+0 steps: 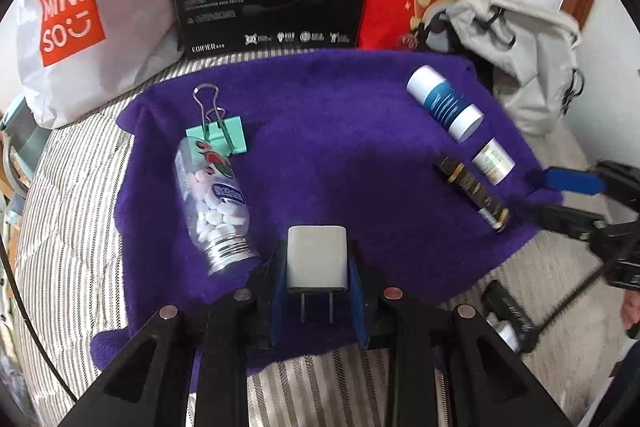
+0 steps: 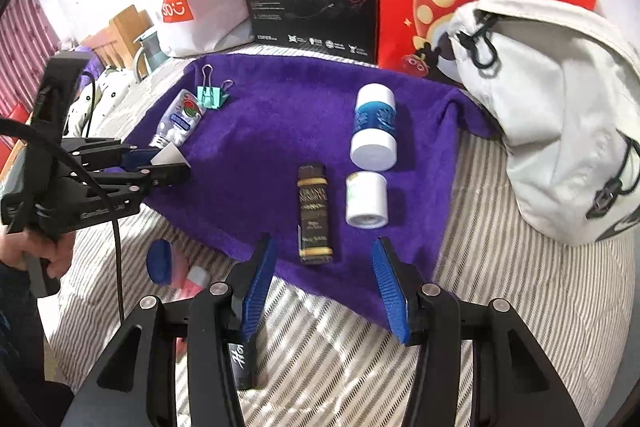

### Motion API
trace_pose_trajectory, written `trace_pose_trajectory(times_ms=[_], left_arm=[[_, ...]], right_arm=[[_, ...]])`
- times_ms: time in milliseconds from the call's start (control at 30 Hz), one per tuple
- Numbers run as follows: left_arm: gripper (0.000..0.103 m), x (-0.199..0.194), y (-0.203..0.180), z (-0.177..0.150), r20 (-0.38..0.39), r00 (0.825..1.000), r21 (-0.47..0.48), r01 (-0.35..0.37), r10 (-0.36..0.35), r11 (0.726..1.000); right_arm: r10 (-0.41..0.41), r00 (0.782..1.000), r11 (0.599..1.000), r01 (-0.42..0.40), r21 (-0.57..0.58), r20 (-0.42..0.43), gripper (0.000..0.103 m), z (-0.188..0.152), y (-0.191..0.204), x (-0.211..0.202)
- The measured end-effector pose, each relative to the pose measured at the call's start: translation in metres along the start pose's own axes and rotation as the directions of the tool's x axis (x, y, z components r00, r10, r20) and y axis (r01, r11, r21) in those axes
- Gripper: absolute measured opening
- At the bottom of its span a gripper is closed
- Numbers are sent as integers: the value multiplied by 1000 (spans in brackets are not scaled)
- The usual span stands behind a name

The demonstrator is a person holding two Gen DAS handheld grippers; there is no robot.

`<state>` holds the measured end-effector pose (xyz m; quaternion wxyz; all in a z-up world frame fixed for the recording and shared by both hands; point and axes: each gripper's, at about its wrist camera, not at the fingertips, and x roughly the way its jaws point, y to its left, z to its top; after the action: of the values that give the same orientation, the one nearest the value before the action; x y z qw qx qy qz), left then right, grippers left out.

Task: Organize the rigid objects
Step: 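Set the plug cube by the pill bottle while the right tool sets the box by the jar, then grasp the blue round object with the left tool while the right grasps the black Horizon case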

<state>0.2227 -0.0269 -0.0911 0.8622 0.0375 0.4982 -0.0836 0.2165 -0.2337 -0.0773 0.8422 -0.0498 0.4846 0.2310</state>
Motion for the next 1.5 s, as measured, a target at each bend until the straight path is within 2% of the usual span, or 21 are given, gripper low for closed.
trace_pose_trajectory(times_ms=[67,167,333,500,567,600,767,900,967,1067,1233,1333,1500], left_arm=[[26,6,-1,-2,-13,1000,12,-28,28,1000],[26,9,2,-2,-9,1000,2,-7,7,1000],[26,9,0,-3,-9,1000,23,-11,11,1000],[29,10,1,0,-37,999,17,-2,3,1000],[33,9,1,1,-54,999,15,-5,5,1000],[41,9,1,2,-60,998,12,-5,5,1000],[44,-3,-1,-2,-49,999,12,-1,1,1000],[56,-24,-10,-7,-18,1000,24,-11,12,1000],[60,-39,-16,-13,8,1000,15,4,-4,1000],[61,-55,-24,-23,35,998,-29,48,-47,998],[61,-54,-44,-40,25,994,-90,109,-108,990],[61,-41,-52,-47,1,995,-113,104,-105,988],[60,-20,-53,-59,-50,998,-132,25,-32,991]], right_arm=[[-5,1000,1000,5,3,-5,50,-4,-3,-2],[-12,1000,1000,12,15,-7,50,-8,-7,-4],[-10,1000,999,10,34,1,51,-13,-10,-8],[-16,1000,999,16,32,-6,53,-17,-9,-10],[-20,1000,999,20,30,-4,53,-19,-9,-13],[-21,1000,999,21,31,-3,53,-20,-10,-15],[-32,999,998,32,50,11,54,-26,-13,-26],[-45,999,996,43,75,26,60,-37,-15,-39],[-44,998,995,41,95,36,61,-45,-15,-45],[-42,998,990,36,139,44,61,-59,-17,-54],[-12,999,983,5,184,40,62,-82,-16,-61],[-1,1000,981,-4,194,27,62,-94,-16,-62],[12,1000,979,-13,202,6,62,-109,-15,-58]])
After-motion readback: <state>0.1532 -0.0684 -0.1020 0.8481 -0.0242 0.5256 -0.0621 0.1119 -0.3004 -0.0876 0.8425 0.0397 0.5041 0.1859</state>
